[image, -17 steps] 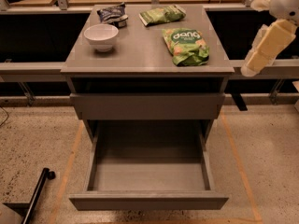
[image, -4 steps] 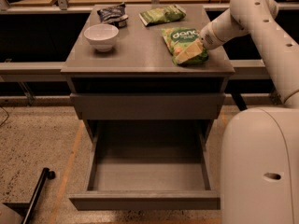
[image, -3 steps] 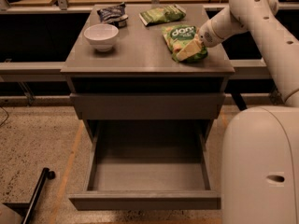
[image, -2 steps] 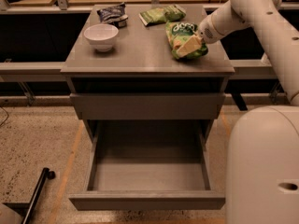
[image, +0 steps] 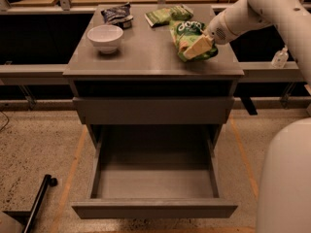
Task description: Place green rice chip bag into middle drawer
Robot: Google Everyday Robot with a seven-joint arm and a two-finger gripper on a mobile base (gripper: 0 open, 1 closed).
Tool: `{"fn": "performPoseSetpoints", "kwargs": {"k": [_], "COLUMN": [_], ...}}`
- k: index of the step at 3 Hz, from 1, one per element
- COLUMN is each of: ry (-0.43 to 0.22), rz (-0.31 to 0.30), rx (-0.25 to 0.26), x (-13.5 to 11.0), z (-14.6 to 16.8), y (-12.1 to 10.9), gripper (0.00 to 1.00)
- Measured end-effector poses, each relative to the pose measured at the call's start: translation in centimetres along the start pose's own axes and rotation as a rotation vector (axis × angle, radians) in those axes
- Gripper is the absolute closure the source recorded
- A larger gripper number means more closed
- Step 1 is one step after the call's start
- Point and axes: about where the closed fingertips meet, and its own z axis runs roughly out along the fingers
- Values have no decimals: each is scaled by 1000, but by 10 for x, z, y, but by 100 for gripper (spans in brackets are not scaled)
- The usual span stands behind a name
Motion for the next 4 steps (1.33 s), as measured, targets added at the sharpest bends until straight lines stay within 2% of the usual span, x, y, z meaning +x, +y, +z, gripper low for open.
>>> {"fn": "performPoseSetpoints", "kwargs": {"k": [2, 3, 4], "ry": [7, 34, 80], "rz": [-178, -226, -228], "rx": [-100, -183, -296], "x": [8, 26, 50], "z": [-84, -113, -123], "y": [75, 111, 151], "gripper": [100, 100, 100]}}
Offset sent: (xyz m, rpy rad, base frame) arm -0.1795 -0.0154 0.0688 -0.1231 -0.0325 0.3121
